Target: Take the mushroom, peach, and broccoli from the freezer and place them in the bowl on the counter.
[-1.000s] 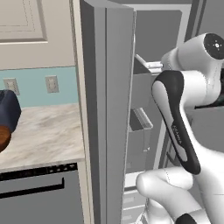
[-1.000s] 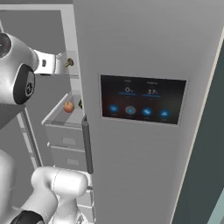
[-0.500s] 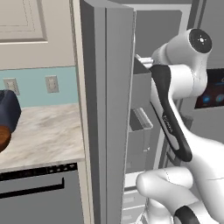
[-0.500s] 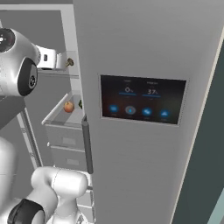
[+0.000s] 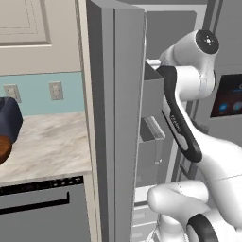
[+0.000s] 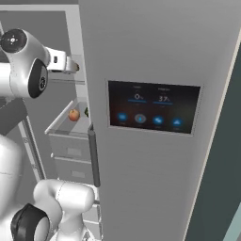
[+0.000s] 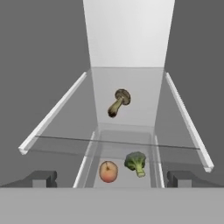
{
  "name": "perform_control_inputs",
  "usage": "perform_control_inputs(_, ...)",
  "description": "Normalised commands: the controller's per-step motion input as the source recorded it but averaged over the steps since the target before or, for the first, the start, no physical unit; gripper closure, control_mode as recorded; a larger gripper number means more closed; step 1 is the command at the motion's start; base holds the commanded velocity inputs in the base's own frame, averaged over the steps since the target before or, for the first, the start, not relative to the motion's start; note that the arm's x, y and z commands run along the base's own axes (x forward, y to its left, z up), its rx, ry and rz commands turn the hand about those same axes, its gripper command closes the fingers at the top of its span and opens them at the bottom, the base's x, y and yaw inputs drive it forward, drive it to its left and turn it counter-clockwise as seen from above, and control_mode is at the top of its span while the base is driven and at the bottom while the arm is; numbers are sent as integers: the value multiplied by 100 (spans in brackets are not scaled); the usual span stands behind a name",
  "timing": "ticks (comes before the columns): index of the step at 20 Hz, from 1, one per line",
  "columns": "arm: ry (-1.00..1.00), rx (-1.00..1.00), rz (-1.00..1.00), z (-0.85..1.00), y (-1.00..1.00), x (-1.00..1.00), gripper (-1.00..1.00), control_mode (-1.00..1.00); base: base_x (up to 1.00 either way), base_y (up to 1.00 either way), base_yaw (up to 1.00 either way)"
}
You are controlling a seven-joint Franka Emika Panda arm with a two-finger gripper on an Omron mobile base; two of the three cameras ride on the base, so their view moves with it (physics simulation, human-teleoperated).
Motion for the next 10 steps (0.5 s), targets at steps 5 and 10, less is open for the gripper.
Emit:
perform_control_inputs(5, 0, 0, 0, -14, 0, 32, -100, -100, 0, 0, 0)
perform_control_inputs(10, 0, 0, 0, -14, 0, 31, -100, -100, 0, 0, 0)
